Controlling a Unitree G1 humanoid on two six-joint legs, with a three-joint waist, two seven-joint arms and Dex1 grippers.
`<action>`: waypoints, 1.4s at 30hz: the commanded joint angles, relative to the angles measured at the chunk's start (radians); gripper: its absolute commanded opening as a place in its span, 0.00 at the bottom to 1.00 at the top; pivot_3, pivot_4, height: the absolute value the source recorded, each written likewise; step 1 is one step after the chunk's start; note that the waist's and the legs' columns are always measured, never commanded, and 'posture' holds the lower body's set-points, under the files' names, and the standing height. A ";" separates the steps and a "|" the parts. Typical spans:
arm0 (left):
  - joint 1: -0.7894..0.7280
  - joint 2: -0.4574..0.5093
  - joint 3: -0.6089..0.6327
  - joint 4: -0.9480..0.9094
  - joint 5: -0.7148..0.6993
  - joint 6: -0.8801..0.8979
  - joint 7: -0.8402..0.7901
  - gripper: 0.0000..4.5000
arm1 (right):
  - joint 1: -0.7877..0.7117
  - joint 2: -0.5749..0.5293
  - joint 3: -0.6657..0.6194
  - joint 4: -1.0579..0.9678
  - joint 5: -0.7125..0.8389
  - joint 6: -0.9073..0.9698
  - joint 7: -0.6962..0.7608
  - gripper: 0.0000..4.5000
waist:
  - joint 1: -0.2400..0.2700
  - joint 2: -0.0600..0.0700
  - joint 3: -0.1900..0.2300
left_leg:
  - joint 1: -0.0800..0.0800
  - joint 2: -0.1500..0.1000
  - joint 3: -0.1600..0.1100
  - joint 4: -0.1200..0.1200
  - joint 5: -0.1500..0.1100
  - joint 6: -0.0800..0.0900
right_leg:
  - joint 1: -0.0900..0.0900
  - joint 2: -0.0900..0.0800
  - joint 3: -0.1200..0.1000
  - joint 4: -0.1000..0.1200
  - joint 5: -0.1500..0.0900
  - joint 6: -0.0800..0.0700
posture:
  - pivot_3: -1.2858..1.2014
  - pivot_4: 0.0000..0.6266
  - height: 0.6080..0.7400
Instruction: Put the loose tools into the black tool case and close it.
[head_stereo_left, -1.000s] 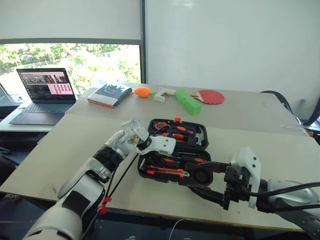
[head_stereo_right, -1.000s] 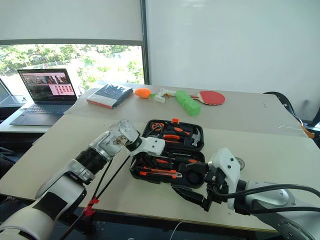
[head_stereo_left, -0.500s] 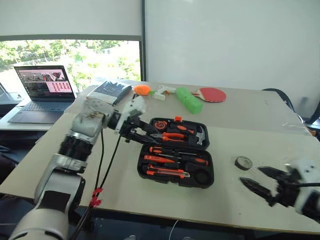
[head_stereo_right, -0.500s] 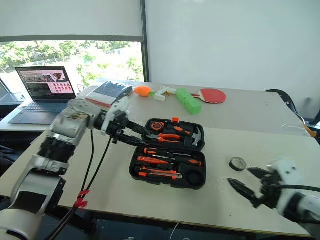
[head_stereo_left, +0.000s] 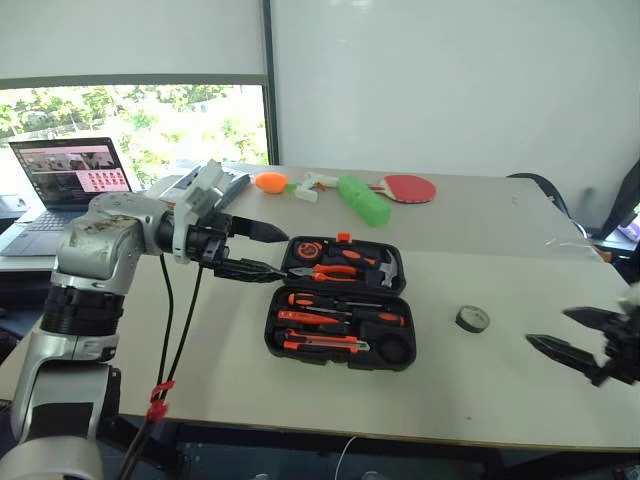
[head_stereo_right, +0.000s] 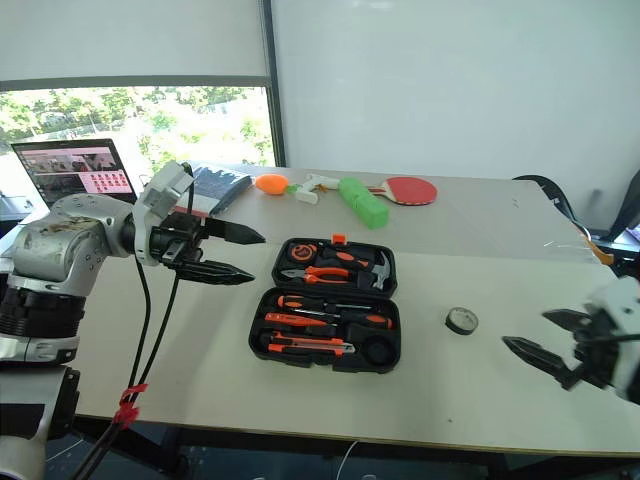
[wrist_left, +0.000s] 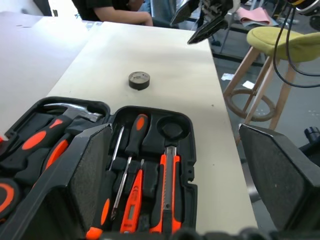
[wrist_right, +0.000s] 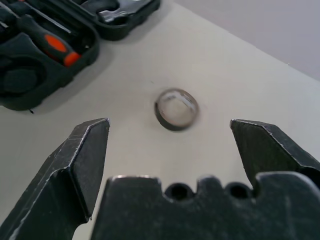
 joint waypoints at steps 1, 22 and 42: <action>-0.007 -0.003 0.007 -0.033 0.007 -0.051 0.039 0.96 | -0.156 -0.036 0.201 0.079 -0.086 0.020 0.006 1.00 | 0.004 0.001 0.001 | -0.001 0.000 0.000 0.000 0.000 0.000 | -0.001 0.000 0.000 0.000 0.000 0.000 | 0.52 0.24 0.97; 0.037 -0.010 0.020 -0.030 -0.032 -0.139 0.047 1.00 | -0.536 0.093 0.609 0.503 -0.407 -0.096 0.089 0.01 | 0.002 0.001 0.001 | -0.005 -0.003 0.004 0.001 0.000 0.000 | -0.003 -0.003 -0.001 0.000 -0.001 0.002 | 0.52 0.24 0.97; 0.052 0.008 -0.066 -0.072 0.012 -0.197 -0.025 1.00 | -0.612 0.111 0.805 -0.049 -0.304 -0.025 0.314 0.01 | 0.007 0.005 0.004 | -0.007 -0.003 0.001 0.003 0.000 0.000 | -0.004 -0.002 -0.002 0.001 -0.001 0.002 | 0.52 0.24 0.97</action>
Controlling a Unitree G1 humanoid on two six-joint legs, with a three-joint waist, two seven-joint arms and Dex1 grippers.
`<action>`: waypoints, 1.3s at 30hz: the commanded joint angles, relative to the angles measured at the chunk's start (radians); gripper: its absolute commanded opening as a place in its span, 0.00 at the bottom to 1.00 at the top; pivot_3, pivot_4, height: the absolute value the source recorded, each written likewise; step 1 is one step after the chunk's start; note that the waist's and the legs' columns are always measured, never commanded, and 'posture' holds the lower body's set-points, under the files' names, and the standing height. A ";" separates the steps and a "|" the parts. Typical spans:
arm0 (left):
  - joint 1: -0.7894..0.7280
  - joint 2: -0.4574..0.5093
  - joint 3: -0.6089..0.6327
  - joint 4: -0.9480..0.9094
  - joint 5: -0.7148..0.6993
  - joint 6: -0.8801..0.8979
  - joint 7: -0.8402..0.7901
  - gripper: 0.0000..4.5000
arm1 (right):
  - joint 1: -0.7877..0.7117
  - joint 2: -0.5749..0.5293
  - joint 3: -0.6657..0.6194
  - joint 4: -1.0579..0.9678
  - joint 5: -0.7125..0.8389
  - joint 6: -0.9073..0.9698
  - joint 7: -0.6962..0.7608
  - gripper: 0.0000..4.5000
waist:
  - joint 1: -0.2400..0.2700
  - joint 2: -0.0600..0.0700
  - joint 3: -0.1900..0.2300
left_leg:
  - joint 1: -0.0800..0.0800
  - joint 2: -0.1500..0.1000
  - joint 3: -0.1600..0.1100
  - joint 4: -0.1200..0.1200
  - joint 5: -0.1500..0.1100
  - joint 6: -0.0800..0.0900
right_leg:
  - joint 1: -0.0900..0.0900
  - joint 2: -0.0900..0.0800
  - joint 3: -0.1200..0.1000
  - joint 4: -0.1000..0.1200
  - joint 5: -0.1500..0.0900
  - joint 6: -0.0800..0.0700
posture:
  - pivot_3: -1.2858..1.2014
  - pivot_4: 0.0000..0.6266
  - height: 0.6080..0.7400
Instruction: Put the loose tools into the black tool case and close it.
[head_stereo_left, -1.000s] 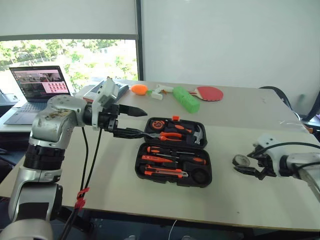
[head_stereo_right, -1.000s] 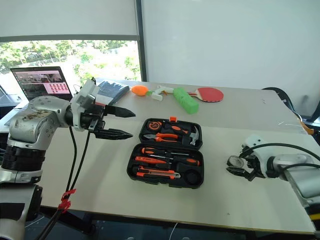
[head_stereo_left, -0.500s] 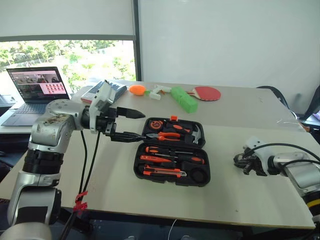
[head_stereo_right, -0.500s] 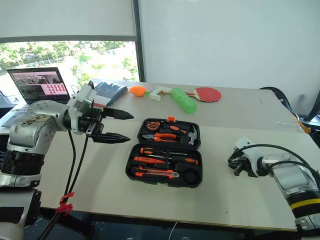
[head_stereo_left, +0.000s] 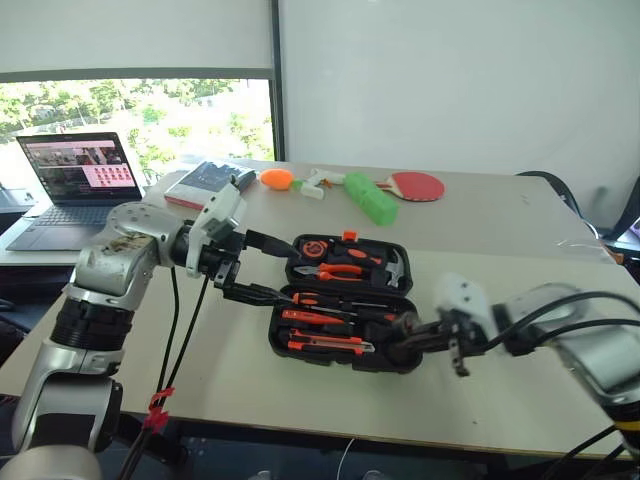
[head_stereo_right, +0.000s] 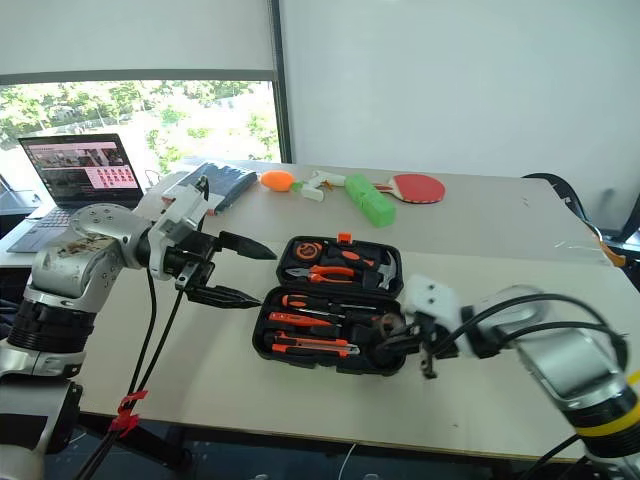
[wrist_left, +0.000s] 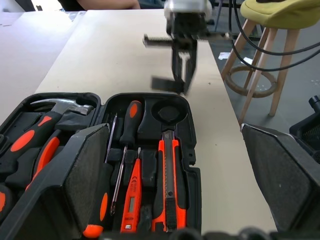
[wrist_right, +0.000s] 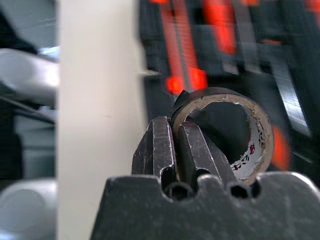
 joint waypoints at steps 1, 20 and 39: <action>-0.007 0.016 0.008 -0.030 0.009 -0.022 0.005 1.00 | -0.039 -0.006 0.028 0.038 -0.071 -0.033 -0.001 0.01 | 0.000 0.000 0.000 | 0.000 0.000 0.000 0.000 0.000 0.000 | 0.000 0.000 0.000 0.000 0.000 0.000 | 0.52 0.24 0.97; -0.002 0.016 0.012 -0.033 0.012 -0.030 0.025 1.00 | -0.046 -0.015 0.055 0.027 -0.152 -0.037 0.058 0.83 | 0.001 0.000 0.000 | 0.000 0.000 0.001 -0.001 0.000 0.000 | 0.000 0.000 -0.001 0.000 0.000 0.000 | 0.52 0.24 0.97; -0.040 -0.010 -0.007 0.022 0.034 -0.062 0.010 1.00 | 0.009 -0.008 -0.023 -0.038 -0.099 0.065 -0.030 0.61 | -0.003 0.000 0.000 | 0.000 0.000 0.000 -0.001 0.000 0.000 | 0.000 0.000 -0.002 0.001 0.000 0.000 | 0.52 0.24 0.97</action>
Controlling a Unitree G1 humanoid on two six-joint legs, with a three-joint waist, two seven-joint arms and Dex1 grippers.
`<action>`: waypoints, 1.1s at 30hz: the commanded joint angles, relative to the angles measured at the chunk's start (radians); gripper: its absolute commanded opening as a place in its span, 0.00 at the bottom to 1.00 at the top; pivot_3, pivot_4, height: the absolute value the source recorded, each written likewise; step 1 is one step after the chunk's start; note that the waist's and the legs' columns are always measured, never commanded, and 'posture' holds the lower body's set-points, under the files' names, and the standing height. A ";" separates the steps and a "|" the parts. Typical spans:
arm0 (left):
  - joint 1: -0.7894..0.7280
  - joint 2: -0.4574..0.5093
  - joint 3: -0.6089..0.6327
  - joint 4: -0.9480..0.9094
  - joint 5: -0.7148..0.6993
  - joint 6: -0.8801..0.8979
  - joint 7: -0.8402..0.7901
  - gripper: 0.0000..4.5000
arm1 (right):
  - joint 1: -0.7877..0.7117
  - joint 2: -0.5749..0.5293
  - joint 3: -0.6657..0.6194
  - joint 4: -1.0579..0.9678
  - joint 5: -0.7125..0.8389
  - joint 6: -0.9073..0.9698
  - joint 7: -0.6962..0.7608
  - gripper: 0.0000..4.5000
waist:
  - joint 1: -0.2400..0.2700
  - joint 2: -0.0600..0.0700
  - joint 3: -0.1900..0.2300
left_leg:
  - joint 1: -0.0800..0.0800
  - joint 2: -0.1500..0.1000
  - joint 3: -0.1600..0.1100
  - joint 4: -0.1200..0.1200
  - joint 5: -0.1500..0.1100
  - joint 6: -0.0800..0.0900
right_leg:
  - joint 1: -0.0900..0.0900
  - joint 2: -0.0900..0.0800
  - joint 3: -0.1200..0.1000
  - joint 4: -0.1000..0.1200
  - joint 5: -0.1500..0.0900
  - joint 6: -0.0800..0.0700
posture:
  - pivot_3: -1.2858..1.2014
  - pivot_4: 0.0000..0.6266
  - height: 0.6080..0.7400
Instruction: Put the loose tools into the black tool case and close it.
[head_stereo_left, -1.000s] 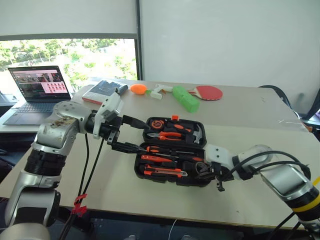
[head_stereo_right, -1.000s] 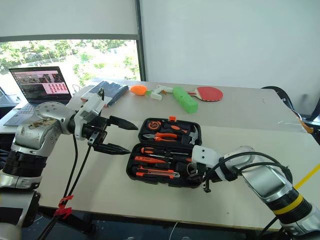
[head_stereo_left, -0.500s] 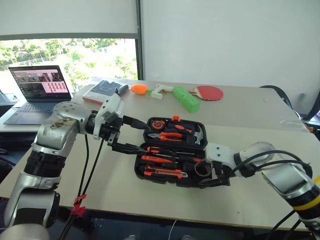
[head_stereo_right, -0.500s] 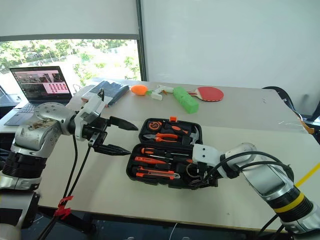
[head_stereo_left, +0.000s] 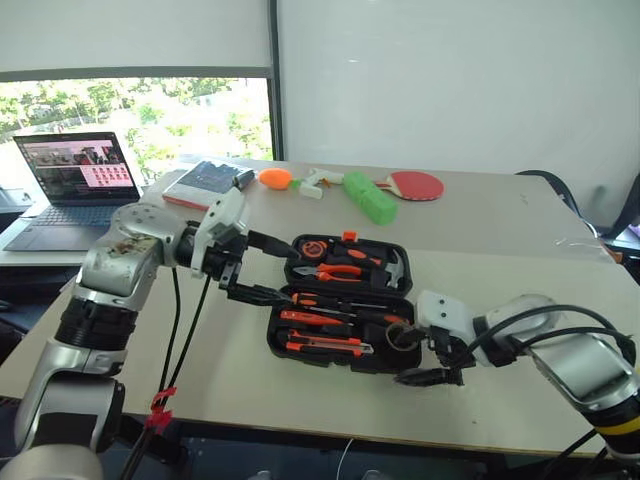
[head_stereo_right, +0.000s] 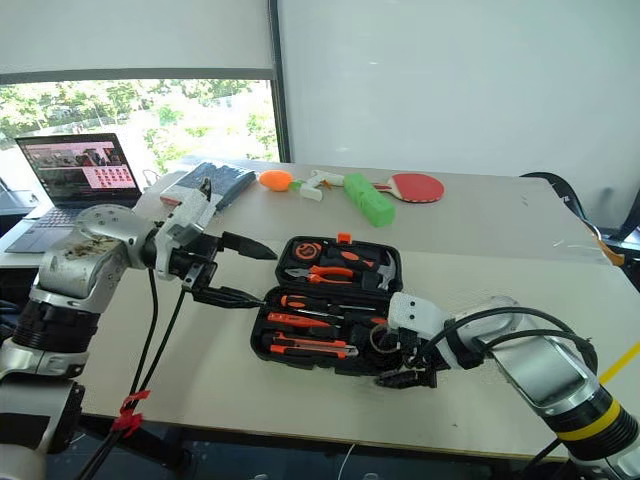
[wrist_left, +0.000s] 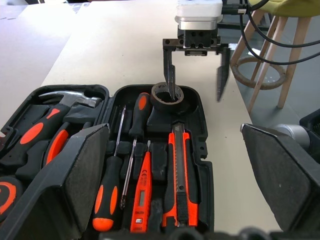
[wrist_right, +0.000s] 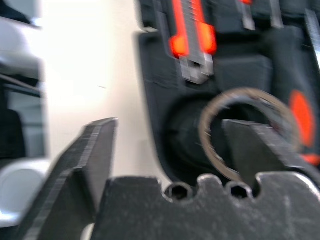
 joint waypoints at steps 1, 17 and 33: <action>-0.024 0.001 0.012 -0.013 -0.003 -0.020 -0.007 1.00 | -0.013 0.004 -0.017 -0.012 -0.005 -0.003 -0.021 0.61 | 0.000 0.000 0.000 | 0.000 0.000 0.000 0.000 0.000 0.000 | 0.000 0.000 0.000 0.000 0.000 0.000 | 0.52 0.24 0.97; -0.027 -0.005 0.011 -0.010 -0.001 -0.021 -0.001 1.00 | -0.005 0.020 -0.002 0.012 -0.016 -0.022 -0.027 0.01 | 0.000 0.000 0.000 | 0.000 0.000 0.000 0.000 0.000 0.000 | 0.000 0.000 0.000 0.000 0.000 0.000 | 0.52 0.24 0.97; -0.024 -0.004 0.011 -0.009 0.002 -0.032 0.004 1.00 | 0.038 -0.030 0.017 -0.019 -0.029 -0.026 -0.013 0.01 | 0.001 0.000 0.000 | 0.000 0.000 -0.001 0.000 0.000 0.000 | 0.001 0.000 0.000 0.000 0.000 0.000 | 0.52 0.24 0.97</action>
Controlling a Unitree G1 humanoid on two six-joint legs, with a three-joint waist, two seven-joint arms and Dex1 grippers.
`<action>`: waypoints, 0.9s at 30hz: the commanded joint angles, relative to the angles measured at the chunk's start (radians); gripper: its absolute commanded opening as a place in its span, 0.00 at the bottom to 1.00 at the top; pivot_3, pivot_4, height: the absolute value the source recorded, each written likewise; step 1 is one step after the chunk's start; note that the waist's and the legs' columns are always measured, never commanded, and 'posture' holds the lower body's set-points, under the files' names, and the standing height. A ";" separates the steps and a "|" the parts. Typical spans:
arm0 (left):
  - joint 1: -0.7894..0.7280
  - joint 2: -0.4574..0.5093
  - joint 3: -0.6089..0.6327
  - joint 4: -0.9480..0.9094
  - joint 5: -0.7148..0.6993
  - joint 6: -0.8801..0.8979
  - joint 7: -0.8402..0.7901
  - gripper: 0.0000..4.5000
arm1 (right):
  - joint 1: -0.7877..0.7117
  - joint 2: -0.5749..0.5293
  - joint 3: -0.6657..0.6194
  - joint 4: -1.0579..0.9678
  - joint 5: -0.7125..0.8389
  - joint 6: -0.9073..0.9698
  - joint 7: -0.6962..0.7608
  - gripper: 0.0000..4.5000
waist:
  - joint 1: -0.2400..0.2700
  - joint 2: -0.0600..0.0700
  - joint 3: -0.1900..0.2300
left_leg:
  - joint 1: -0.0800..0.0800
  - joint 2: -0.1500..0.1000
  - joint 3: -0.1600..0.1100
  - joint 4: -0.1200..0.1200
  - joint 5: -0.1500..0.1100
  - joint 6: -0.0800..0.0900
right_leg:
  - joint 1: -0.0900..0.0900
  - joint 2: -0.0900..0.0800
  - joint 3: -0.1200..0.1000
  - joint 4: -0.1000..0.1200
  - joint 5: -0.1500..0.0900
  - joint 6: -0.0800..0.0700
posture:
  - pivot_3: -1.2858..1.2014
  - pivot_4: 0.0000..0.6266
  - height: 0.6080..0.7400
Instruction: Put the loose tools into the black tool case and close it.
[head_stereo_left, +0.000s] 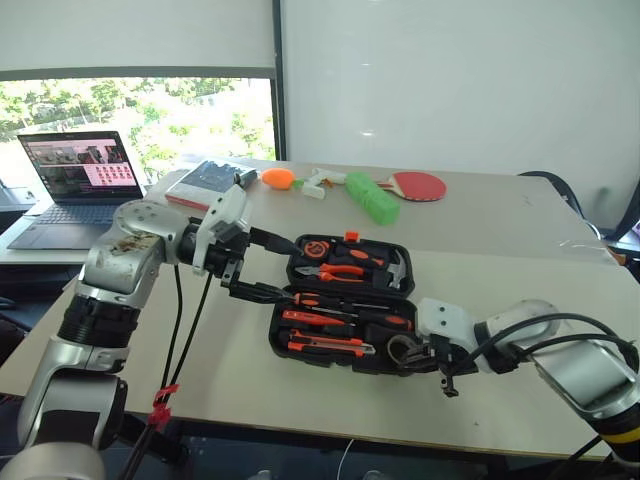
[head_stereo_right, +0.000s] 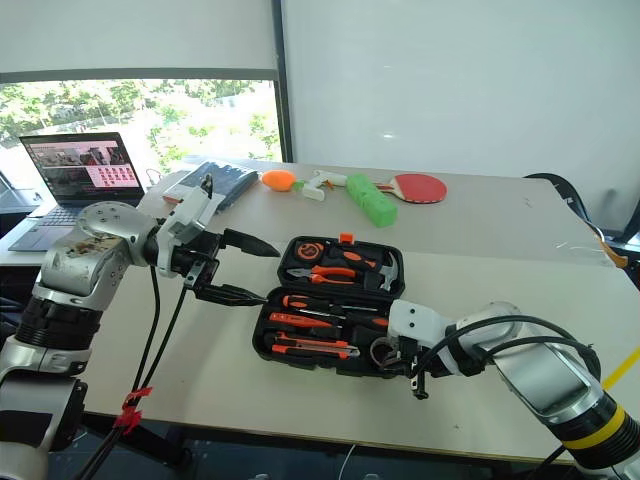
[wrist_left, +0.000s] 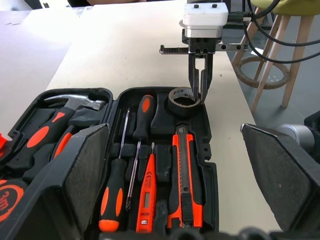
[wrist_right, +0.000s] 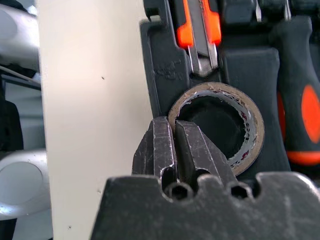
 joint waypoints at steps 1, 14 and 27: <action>-0.021 0.003 0.012 -0.014 -0.001 -0.014 0.001 1.00 | 0.002 -0.001 0.001 0.016 -0.019 -0.015 -0.011 0.01 | 0.000 0.000 0.000 | 0.000 0.000 0.000 0.000 0.000 0.000 | 0.000 0.000 0.000 0.000 0.000 0.000 | 0.52 0.24 0.97; -0.005 0.011 0.013 -0.021 0.002 -0.015 0.000 1.00 | 0.008 -0.006 -0.048 -0.063 0.051 0.029 0.002 0.51 | 0.001 0.000 0.000 | 0.000 0.000 -0.001 0.000 0.000 0.000 | 0.000 0.000 0.000 0.000 0.000 0.000 | 0.52 0.24 0.97; 0.139 0.064 0.039 0.088 0.123 -0.082 0.162 0.78 | 0.089 0.002 -0.351 0.031 0.135 0.110 -0.150 0.50 | 0.000 0.000 0.000 | 0.000 0.000 -0.002 0.000 0.000 0.000 | 0.001 0.000 0.000 0.000 0.000 0.000 | 0.52 0.24 0.97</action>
